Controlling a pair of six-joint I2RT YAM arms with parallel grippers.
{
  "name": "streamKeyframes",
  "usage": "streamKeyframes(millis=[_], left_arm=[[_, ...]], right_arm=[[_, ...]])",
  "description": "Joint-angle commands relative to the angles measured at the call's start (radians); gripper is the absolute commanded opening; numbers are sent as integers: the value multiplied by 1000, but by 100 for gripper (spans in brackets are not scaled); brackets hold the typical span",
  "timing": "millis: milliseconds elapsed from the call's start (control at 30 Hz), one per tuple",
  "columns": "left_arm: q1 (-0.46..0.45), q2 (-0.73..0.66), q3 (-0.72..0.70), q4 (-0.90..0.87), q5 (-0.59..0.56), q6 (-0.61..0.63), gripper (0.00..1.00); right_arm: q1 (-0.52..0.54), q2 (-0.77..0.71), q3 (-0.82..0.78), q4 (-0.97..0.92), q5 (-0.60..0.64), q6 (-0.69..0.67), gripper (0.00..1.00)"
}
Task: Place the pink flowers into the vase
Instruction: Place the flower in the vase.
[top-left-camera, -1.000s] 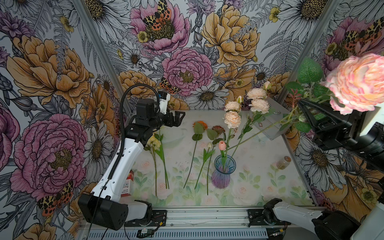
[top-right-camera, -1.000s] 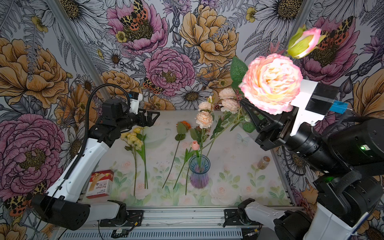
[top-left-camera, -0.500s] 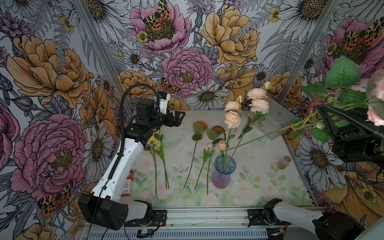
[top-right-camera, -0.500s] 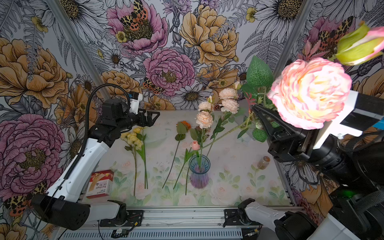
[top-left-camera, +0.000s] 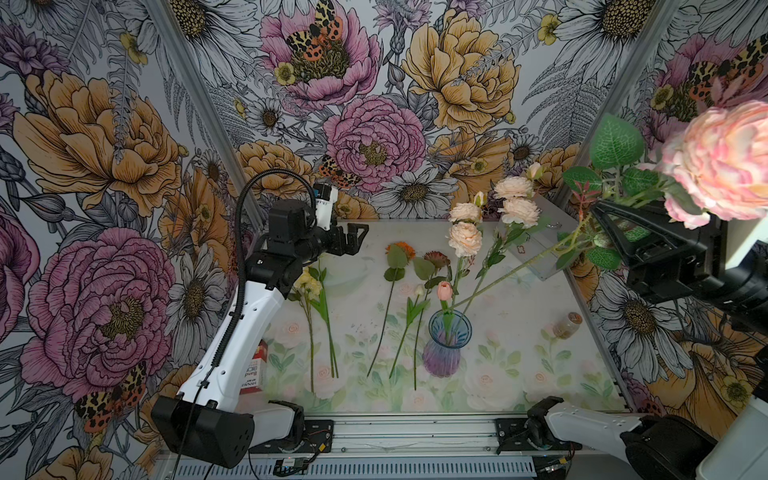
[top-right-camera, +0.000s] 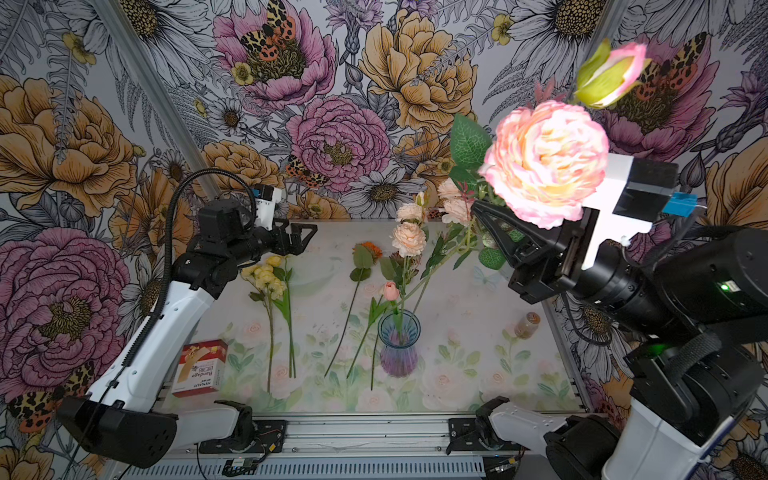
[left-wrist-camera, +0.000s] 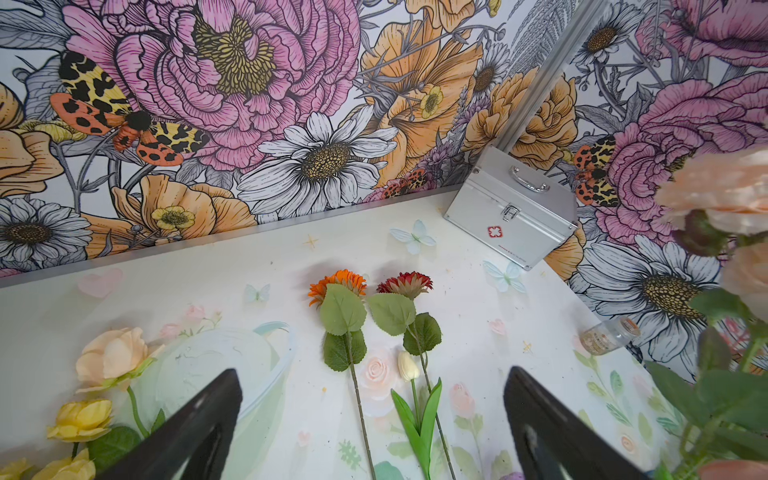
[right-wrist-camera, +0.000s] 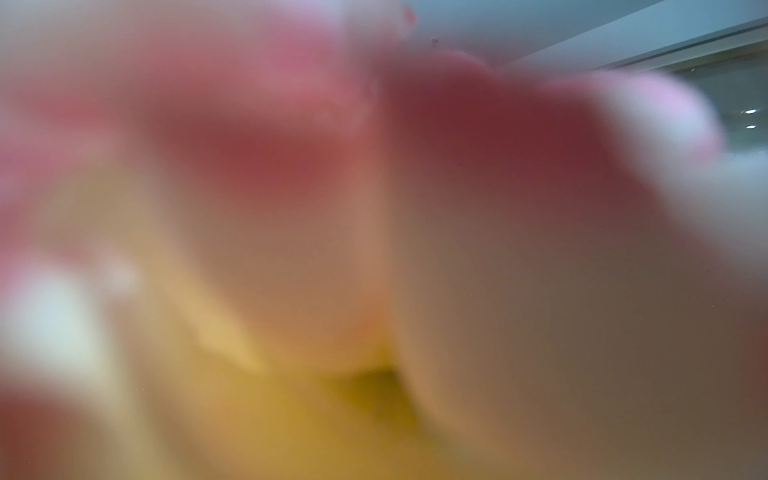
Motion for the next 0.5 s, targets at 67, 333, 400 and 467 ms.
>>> streamKeyframes(millis=[67,333,400,467], left_arm=[[12,-29,-13,11,-13,-15,99],[16,-34,-15,10,-11,-18,99],[18,-36,-17,10,-12,-18,99],[22,-38,-18,11,-12,-19,99]], right_arm=[[-7,27,-35,1,-48,19,2],[-5,56,-92,1,-71,-4,2],[-7,62,-104,1,-75,-7,2],[-6,70,-117,1,-90,-10,2]])
